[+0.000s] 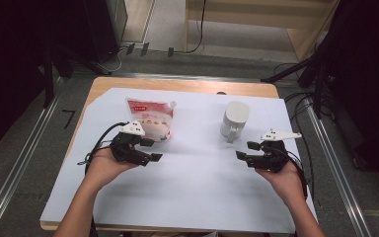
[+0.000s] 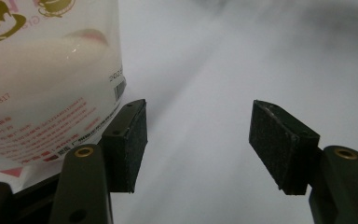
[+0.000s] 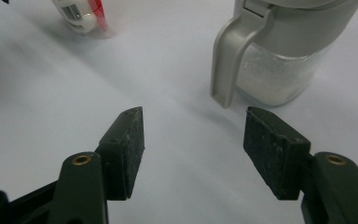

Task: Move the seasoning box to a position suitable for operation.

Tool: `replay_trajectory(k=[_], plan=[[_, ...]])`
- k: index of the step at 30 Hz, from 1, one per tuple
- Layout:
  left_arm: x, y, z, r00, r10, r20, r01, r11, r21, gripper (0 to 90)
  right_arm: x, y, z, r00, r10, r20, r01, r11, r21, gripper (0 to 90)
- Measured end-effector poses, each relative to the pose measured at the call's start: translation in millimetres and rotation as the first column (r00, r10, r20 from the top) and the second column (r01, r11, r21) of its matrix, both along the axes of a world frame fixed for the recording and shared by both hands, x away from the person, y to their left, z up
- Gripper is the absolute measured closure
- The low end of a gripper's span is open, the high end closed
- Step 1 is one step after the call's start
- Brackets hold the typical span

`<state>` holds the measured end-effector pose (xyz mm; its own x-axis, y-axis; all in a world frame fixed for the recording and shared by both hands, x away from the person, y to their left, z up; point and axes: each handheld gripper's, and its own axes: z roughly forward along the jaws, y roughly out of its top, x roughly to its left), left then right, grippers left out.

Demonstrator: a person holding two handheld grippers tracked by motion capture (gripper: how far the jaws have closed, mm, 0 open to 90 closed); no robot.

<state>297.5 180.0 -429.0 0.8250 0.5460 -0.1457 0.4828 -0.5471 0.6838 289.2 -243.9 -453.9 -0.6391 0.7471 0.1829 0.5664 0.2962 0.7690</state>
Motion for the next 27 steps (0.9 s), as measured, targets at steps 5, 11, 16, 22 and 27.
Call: replay_trajectory(k=[5, 11, 16, 22, 27], plan=[[-0.5, 2.2, 1.5, 1.0000, 0.002, 0.004, -0.002, 0.9999, -0.013, 38.0, -0.3, 1.0, 6.6, 0.9998, -0.019, 0.007, 0.020, 1.000, -0.020, 37.5], [-1.5, 3.7, 2.6, 0.9999, 0.000, 0.013, 0.000, 0.9999, -0.017, 38.0, 6.4, -0.9, 15.2, 0.9983, -0.058, 0.003, 0.058, 0.998, -0.026, 35.0], [-1.2, 3.4, 2.4, 1.0000, 0.000, 0.007, 0.000, 0.9997, -0.024, 38.1, 16.0, -0.3, 22.6, 0.9964, -0.085, -0.008, 0.085, 0.996, -0.004, 33.1], [-0.4, 2.3, 1.3, 1.0000, -0.005, 0.002, 0.005, 0.9997, -0.024, 38.1, 26.3, 5.2, 26.1, 0.9925, -0.122, -0.002, 0.122, 0.993, 0.006, 30.3], [-0.5, 1.0, 0.8, 1.0000, -0.003, 0.001, 0.003, 0.9996, -0.029, 38.1, 36.4, 12.5, 24.9, 0.9792, -0.203, 0.008, 0.203, 0.979, 0.006, 19.1]])
